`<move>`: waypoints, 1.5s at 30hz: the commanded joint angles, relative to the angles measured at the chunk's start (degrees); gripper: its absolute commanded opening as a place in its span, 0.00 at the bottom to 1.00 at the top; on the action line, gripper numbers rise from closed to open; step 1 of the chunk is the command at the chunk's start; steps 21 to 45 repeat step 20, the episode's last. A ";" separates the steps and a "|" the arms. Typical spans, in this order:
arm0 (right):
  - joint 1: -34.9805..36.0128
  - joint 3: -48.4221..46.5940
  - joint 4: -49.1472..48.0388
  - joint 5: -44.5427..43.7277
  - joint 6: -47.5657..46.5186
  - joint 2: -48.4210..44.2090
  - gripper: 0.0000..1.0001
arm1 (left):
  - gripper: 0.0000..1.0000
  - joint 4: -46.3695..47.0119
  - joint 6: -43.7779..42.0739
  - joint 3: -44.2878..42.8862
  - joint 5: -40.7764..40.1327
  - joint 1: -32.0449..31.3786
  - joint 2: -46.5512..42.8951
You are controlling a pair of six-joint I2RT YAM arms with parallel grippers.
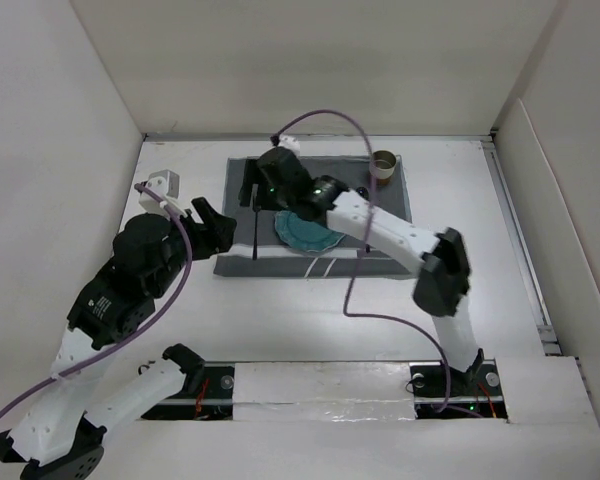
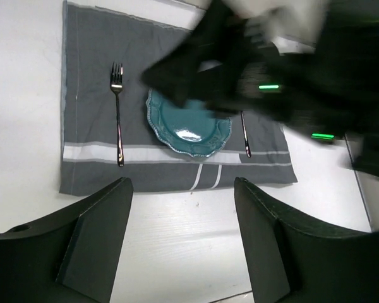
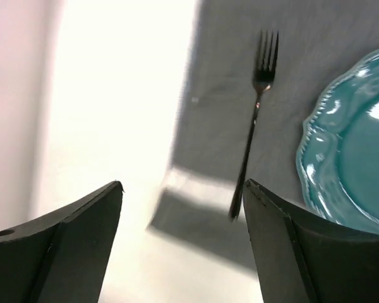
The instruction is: Set the dinner table for one person
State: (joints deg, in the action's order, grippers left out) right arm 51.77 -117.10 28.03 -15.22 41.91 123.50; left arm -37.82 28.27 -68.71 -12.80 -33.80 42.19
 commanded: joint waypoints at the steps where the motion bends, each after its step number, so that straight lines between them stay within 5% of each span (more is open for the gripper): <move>1: -0.52 7.47 -4.99 -2.35 -3.06 -16.59 0.82 | 0.65 2.41 -1.73 -2.04 -1.61 -0.39 -0.71; 6: -0.53 32.13 -11.32 -12.86 -3.33 -44.67 0.95 | 0.69 1.96 -2.43 -5.72 -6.95 -0.39 -0.62; 12: -6.14 41.51 -4.41 -27.48 1.85 -68.63 1.00 | 0.80 6.87 -7.17 -8.81 -26.56 -0.39 -0.89; 16: -12.82 43.71 1.75 -23.72 1.86 -77.87 1.00 | 0.79 7.94 -8.23 -9.17 -28.95 -0.39 0.25; 20: -15.91 45.64 6.76 -16.87 1.60 -79.47 1.00 | 0.81 3.73 -4.11 -7.76 -23.70 -0.39 2.10; 45: -15.91 45.64 6.76 -16.87 1.60 -79.47 1.00 | 0.81 3.73 -4.11 -7.76 -23.70 -0.39 2.10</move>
